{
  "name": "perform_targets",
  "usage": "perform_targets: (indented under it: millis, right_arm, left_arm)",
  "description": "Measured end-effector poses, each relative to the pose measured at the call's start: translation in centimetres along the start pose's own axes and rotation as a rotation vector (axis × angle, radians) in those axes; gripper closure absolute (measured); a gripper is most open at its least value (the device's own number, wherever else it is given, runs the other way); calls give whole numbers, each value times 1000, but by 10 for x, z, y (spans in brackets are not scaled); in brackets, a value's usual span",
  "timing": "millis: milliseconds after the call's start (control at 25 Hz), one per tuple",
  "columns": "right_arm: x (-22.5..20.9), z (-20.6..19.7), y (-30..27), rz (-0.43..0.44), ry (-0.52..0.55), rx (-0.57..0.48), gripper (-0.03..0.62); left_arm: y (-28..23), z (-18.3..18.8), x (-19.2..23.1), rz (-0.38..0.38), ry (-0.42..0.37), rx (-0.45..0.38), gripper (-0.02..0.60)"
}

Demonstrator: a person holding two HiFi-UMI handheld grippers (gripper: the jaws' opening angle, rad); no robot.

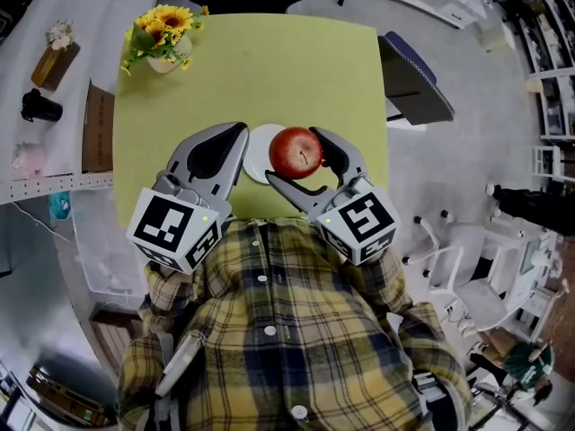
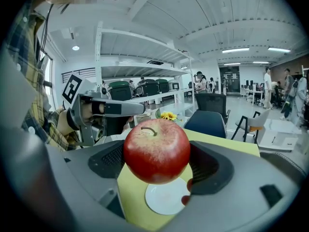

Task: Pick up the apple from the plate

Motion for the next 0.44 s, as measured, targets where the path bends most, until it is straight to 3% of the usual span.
perform_targets:
  millis: [440]
  right_arm:
    - [8,1,-4,12,11,7,201]
  left_arm:
    - [9,1,3,6,-2,-7,583]
Point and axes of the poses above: the fingertips, and each gripper's own axes: y backward along the fingers, x to its left, z out of its top, the point moved 10 cm from there along y, backward along the fingers, and after that the axes turned 4 degrees about -x, right-handed, at the moved point
